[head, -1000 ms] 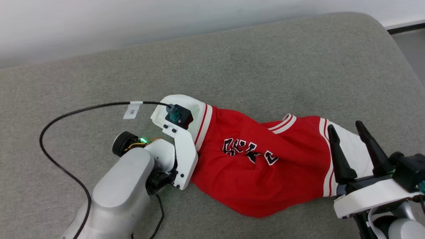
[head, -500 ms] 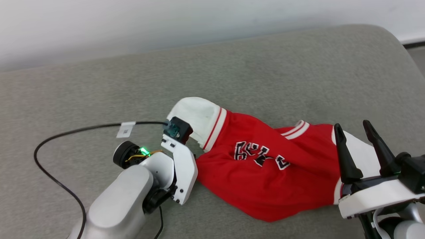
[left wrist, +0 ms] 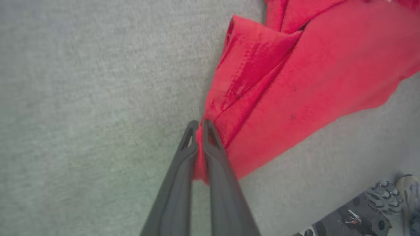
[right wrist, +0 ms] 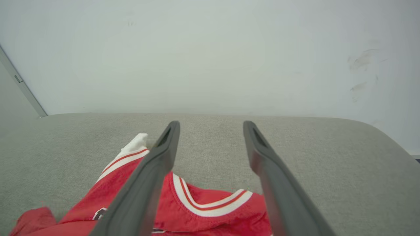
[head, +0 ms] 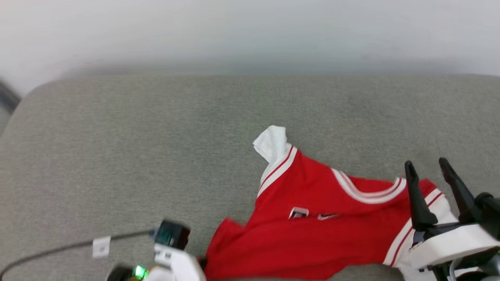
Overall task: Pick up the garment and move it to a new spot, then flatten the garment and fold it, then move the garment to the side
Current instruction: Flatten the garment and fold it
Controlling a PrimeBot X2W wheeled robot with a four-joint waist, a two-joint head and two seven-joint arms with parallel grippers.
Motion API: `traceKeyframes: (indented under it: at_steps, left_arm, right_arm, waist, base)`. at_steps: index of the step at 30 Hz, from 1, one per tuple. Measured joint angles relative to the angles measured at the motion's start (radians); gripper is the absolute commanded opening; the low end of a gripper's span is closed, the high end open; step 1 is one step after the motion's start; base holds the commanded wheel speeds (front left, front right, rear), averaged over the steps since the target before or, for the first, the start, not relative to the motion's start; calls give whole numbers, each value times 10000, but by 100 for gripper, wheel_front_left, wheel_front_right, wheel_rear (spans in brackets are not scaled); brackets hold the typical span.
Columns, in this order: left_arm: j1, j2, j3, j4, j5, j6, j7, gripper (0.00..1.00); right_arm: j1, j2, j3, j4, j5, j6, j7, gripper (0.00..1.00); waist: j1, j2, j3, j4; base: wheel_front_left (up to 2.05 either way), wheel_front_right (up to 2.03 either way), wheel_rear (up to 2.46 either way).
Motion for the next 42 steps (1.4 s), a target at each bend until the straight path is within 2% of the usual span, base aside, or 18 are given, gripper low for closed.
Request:
traceKeyframes:
  at_steps: [6, 10, 11, 12, 23, 28, 32, 42]
  left_arm:
    - [2100, 6, 199, -341, -888, 777, 13, 0]
    - [2629, -167, 291, -372, -1141, 966, -134, 0]
    - [2671, -205, 309, -364, -1137, 1003, -222, 44]
    - [2693, -219, 330, -353, -1135, 1005, -311, 100]
    - [1813, -293, 1133, -888, -247, 1340, -2345, 100]
    - [786, -500, 1419, -920, 211, 1287, -3246, 100]
    - [-447, -612, 1254, -410, 307, 769, -3160, 100]
    - [-3505, -832, 328, 2019, 192, -1028, -1373, 100]
  right_arm:
    - [339, 4, 12, -54, 0, 2, 134, 100]
    - [498, 4, -19, -111, 2, 2, 217, 100]
    - [500, 4, -35, -117, 4, 0, 224, 100]
    - [502, 4, -36, -121, 4, 2, 257, 100]
    - [661, 12, -44, -125, 46, 2, 372, 100]
    - [662, 17, -86, -207, 77, 2, 382, 100]
    - [602, 25, -31, -270, 75, 2, 401, 100]
    - [-29, 6, 213, -230, 46, 2, 387, 100]
  waist:
    - [0, 0, -456, 274]
    - [0, 0, -649, 375]
    - [-1, 0, -688, 390]
    - [0, 0, -731, 400]
    - [0, 0, -1088, 391]
    - [0, 0, -1002, 321]
    - [0, 0, -749, 202]
    - [1, 0, 307, -437]
  base:
    - [0, 0, 0]
    - [0, 0, 0]
    - [0, 0, 0]
    - [0, 0, 0]
    - [0, 0, 0]
    - [0, 0, 0]
    - [0, 0, 0]
    - [0, 0, 0]
